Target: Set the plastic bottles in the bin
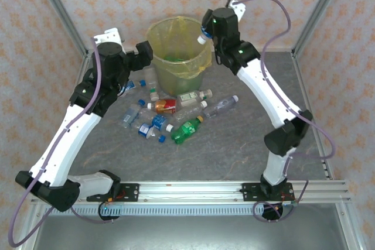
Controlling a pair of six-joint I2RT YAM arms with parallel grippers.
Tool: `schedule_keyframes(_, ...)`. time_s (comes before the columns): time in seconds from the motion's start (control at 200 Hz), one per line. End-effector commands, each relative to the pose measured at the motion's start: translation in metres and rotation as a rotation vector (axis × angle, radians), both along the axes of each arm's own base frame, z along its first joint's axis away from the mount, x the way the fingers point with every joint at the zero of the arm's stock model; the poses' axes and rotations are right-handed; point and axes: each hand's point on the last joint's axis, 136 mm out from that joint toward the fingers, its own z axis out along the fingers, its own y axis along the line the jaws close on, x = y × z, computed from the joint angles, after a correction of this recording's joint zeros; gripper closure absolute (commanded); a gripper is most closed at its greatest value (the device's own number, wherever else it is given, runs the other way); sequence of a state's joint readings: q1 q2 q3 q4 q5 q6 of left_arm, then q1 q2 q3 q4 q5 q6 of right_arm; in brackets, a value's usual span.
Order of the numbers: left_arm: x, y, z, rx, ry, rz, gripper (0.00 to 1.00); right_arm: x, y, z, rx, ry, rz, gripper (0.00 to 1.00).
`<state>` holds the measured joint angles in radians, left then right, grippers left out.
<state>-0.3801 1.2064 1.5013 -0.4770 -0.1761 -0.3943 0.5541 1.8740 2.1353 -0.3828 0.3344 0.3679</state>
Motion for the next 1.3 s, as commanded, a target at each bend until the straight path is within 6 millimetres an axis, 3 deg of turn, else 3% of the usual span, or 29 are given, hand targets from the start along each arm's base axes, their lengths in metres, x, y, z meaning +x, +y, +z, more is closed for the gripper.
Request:
schedule_keyframes(0.0,-0.013,0.008,0.003,0.003,-0.006,0.032,0.01,0.019,0.008,-0.002,-0.101,-0.002,0.007,0.43)
schedule_keyframes(0.22,-0.031,0.023,0.013,0.003,-0.032,0.069,0.01,0.051,0.028,-0.010,-0.147,-0.039,0.021,0.43)
schedule_keyframes(0.435,-0.043,0.032,0.015,-0.002,-0.043,0.095,0.01,0.063,0.034,-0.024,-0.183,-0.036,0.024,0.42)
schedule_keyframes(0.546,-0.046,0.034,0.014,-0.003,-0.041,0.102,0.01,0.064,0.036,-0.027,-0.182,-0.034,0.035,0.23)
schedule_keyframes(0.676,-0.047,0.034,0.011,-0.002,-0.035,0.102,0.01,0.062,0.038,-0.024,-0.171,-0.034,0.047,0.00)
schedule_keyframes(1.061,-0.048,0.033,-0.004,0.013,-0.008,0.090,0.01,0.041,0.037,-0.002,-0.164,-0.049,0.057,0.00)
schedule_keyframes(1.296,-0.050,0.028,-0.022,0.022,0.031,0.057,0.01,0.023,0.032,0.002,-0.146,-0.007,0.051,0.00)
